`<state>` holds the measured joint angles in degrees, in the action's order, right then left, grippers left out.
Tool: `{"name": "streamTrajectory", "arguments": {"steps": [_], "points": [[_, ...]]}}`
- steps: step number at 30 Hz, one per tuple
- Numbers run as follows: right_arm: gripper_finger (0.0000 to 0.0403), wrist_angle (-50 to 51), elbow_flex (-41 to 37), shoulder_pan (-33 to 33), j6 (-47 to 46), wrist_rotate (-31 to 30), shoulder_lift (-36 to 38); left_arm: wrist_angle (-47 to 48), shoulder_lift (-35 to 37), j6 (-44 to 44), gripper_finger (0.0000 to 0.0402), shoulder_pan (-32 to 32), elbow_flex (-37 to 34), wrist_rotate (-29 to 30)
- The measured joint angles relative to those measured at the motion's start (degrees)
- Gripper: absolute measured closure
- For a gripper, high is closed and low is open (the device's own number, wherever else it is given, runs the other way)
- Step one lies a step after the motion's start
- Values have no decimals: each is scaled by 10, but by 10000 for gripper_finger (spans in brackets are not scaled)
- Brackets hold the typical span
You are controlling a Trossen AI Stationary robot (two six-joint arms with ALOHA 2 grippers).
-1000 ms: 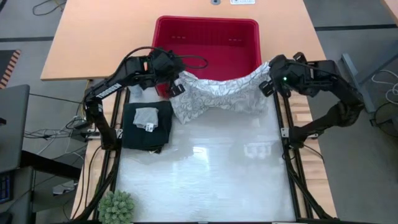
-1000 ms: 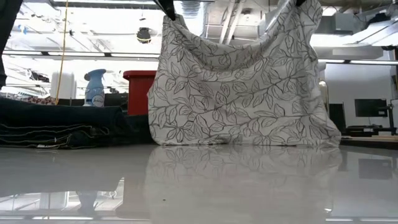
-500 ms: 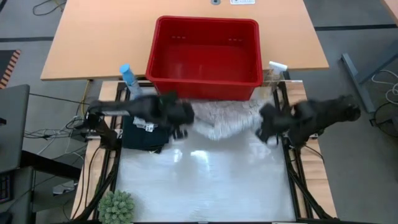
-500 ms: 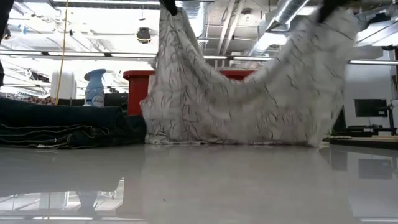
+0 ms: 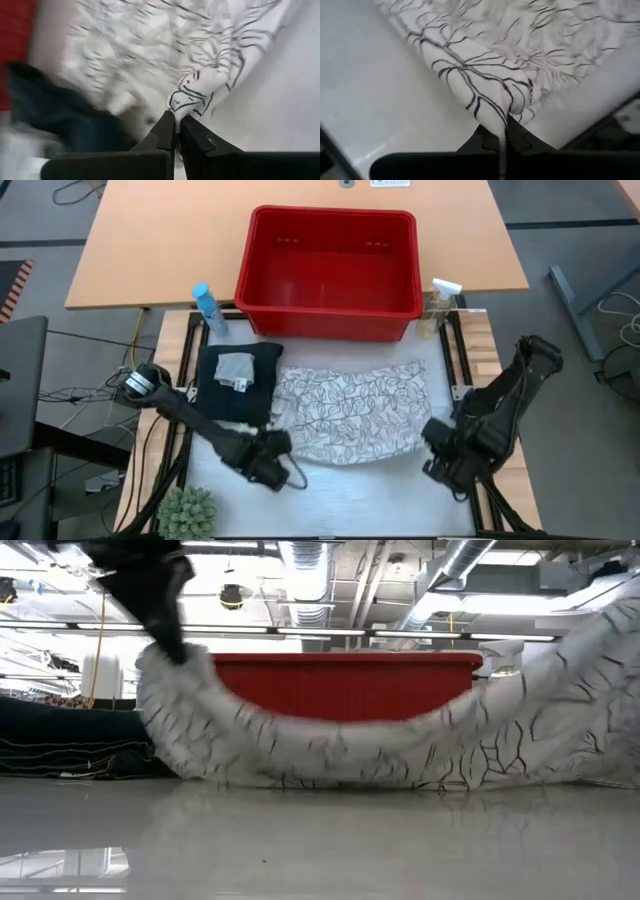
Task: Fold Laundry from Bin
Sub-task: Fold the white patterned shirt
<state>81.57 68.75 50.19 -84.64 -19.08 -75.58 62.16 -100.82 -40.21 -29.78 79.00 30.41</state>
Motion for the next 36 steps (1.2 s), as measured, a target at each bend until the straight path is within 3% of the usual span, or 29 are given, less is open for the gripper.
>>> {"name": "streamTrajectory", "arguments": {"steps": [6,18,36], "points": [[383,-47,0,41,4,57,-76,-97,0,-108,401,-61,-79,-33],[374,-68,0,95,7,149,-207,-129,0,-223,401,-141,-150,-66],[380,-177,0,141,-41,190,-233,-159,-4,-336,401,-173,-152,-40]]}}
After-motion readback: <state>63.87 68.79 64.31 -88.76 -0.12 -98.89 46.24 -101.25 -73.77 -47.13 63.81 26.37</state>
